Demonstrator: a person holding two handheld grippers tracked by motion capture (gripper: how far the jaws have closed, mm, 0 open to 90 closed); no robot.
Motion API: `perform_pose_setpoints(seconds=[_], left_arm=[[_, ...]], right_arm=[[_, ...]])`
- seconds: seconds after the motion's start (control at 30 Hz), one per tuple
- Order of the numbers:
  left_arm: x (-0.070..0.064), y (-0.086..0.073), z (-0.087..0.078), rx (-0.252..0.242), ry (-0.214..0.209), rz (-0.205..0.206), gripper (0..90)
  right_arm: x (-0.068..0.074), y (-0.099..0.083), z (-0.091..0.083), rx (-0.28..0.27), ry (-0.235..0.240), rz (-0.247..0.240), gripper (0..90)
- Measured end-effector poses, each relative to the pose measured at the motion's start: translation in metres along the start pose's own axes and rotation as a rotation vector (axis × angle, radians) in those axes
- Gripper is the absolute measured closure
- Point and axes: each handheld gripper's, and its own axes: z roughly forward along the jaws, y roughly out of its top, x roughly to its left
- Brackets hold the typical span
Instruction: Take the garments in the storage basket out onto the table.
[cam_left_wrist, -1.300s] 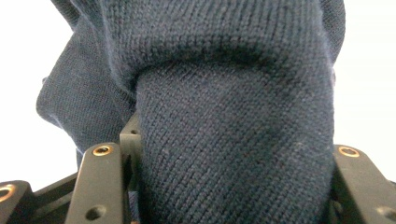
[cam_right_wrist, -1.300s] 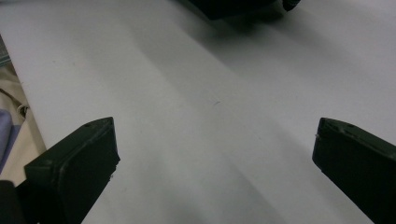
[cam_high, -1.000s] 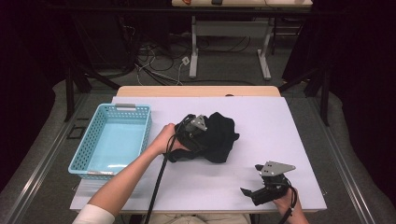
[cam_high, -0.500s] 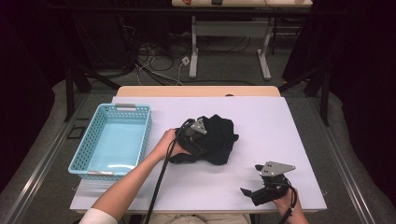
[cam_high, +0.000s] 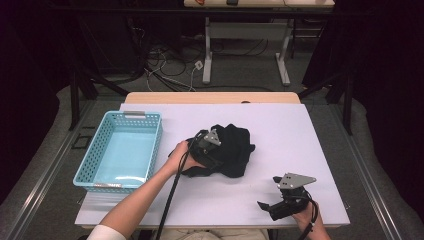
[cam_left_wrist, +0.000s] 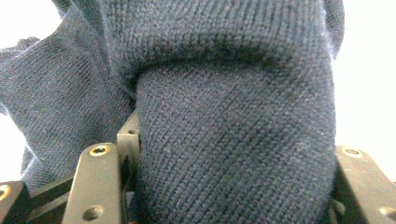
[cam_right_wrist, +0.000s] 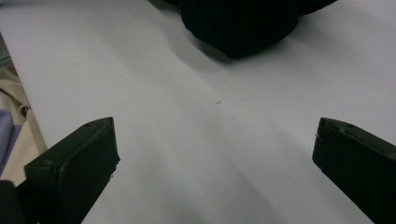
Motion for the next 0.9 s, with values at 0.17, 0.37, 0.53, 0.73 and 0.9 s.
perform_pose_setpoints(seconds=[0.17,0.37,0.53,0.73,0.9], left_arm=[[0.0,-0.001,0.001,0.001,0.003,-0.005,38.7],[0.001,0.0,0.002,0.003,-0.006,-0.014,31.5],[-0.001,-0.001,-0.002,-0.001,-0.012,-0.053,16.7],[-0.008,0.0,-0.017,-0.008,0.041,-0.058,4.3],[-0.014,-0.001,-0.033,-0.003,0.083,-0.047,1.6]], right_arm=[[0.0,0.0,0.0,-0.001,0.0,0.0,0.0],[-0.001,0.0,-0.001,0.0,0.002,-0.005,0.0],[0.0,0.0,-0.001,-0.006,-0.002,0.0,0.0],[-0.001,0.0,0.0,-0.009,-0.003,0.005,0.0],[0.0,0.0,0.0,0.0,0.0,-0.003,0.0]])
